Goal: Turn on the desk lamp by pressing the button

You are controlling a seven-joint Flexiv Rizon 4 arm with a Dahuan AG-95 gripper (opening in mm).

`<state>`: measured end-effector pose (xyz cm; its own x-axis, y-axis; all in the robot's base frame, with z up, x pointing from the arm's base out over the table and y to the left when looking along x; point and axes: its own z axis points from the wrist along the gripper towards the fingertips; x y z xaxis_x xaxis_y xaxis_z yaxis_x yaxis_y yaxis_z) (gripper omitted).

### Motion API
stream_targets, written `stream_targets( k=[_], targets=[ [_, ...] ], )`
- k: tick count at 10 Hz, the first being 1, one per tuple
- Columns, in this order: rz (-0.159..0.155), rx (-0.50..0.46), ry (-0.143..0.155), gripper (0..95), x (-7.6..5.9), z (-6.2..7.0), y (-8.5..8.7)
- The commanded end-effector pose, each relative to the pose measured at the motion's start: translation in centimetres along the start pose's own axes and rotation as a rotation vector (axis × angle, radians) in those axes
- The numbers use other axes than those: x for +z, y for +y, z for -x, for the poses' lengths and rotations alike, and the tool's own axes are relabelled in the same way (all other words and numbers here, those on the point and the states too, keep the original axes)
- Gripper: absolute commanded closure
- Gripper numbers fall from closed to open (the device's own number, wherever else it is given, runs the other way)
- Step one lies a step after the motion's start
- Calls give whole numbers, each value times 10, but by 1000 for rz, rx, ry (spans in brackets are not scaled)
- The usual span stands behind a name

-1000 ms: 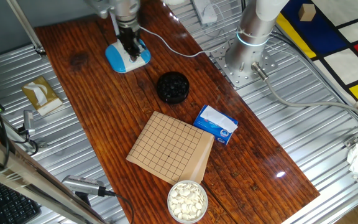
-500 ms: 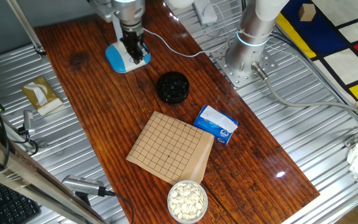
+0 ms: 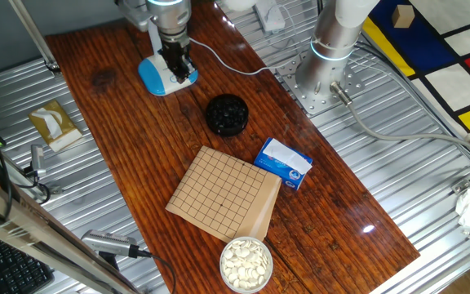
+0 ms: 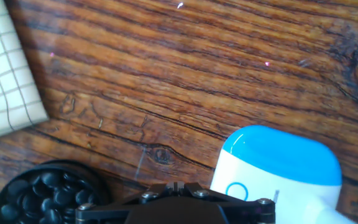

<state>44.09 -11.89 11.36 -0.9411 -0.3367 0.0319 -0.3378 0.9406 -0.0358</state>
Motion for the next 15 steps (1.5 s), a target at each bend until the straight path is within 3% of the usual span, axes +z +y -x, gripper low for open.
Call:
stream_targets(
  k=[1, 3, 5, 15],
  targets=[
    [-13, 96, 116, 950, 0, -1, 0],
    [-13, 162, 140, 950, 0, -1, 0],
    [-14, 169, 148, 950, 0, -1, 0],
    [-5, 199, 142, 950, 0, -1, 0]
  ],
)
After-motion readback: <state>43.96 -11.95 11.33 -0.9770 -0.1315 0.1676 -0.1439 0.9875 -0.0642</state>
